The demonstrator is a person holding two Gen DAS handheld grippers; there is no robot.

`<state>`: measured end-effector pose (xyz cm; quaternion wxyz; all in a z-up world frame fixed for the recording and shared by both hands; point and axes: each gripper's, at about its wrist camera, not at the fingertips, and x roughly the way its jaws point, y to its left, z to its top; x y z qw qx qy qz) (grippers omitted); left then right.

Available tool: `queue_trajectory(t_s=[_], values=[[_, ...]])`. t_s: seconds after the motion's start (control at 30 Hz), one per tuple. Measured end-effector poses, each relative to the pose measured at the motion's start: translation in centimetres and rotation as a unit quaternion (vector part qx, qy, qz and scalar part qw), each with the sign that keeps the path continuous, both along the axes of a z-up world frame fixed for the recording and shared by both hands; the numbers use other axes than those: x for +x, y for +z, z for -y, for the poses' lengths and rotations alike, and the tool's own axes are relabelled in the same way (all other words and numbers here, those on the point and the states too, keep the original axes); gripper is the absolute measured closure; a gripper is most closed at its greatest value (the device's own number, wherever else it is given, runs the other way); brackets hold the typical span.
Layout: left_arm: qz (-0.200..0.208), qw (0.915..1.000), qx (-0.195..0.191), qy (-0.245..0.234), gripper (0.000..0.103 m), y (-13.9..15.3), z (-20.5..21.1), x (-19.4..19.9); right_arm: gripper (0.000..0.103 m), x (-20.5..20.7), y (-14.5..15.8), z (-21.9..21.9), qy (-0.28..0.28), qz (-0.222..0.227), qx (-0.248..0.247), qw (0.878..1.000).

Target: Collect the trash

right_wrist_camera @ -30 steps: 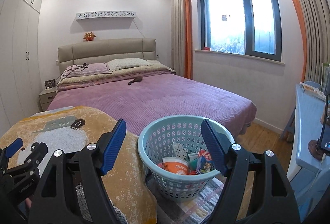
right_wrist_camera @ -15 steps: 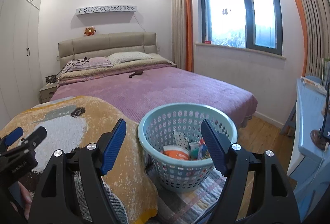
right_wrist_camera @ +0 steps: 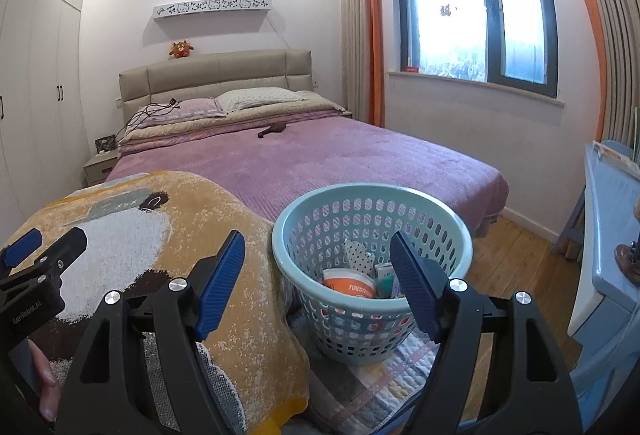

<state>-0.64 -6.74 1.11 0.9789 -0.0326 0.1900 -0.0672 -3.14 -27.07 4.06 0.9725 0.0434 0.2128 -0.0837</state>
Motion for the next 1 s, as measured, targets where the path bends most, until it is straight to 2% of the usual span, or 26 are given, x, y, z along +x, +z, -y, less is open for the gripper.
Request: queue_trajectory(t_s=[1.0], values=[[-0.003,1.0000,-0.002,0.004,0.007,0.02,-0.20,0.05,0.032,0.53,-0.83,-0.32,0.009,-0.012,-0.004,1.000]])
